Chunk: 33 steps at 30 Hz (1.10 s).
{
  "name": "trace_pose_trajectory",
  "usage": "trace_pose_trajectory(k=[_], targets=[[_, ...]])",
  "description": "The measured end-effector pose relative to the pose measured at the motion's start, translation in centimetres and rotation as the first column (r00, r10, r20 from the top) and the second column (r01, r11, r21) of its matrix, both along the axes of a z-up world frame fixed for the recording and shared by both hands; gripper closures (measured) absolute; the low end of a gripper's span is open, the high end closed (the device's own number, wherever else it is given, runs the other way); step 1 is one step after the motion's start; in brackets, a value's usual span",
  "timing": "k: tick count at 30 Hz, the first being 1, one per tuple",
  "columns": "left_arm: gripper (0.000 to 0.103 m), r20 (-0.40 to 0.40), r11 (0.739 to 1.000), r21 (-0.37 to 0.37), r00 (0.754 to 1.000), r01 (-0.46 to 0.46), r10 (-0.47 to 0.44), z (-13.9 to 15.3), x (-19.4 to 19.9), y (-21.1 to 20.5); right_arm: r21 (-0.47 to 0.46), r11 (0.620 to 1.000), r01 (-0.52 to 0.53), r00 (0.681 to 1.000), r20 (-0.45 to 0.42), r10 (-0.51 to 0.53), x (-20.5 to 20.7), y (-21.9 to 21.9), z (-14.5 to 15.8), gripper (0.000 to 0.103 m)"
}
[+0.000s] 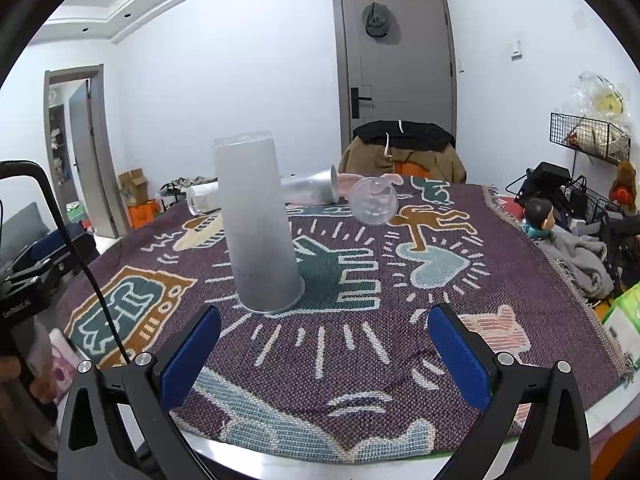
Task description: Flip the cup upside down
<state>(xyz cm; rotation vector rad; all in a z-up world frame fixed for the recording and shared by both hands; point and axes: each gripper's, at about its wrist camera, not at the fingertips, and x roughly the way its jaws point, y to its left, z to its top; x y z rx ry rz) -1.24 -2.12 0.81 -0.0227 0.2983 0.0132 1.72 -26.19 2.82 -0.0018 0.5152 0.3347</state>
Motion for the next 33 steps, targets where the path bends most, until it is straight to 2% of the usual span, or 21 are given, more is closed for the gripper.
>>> trace_pose_trajectory(k=[16, 33], targets=[[0.000, -0.014, 1.000, -0.008, 1.000, 0.005, -0.005, -0.29, 0.35, -0.18, 0.029, 1.000, 0.006, 1.000, -0.012, -0.006, 0.22, -0.06, -0.43, 0.000], [0.000, -0.012, 1.000, -0.010, 1.000, 0.009, -0.010, -0.32, 0.37, -0.48, 0.020, 1.000, 0.011, 1.000, -0.007, -0.011, 0.08, 0.18, -0.54, 0.000]])
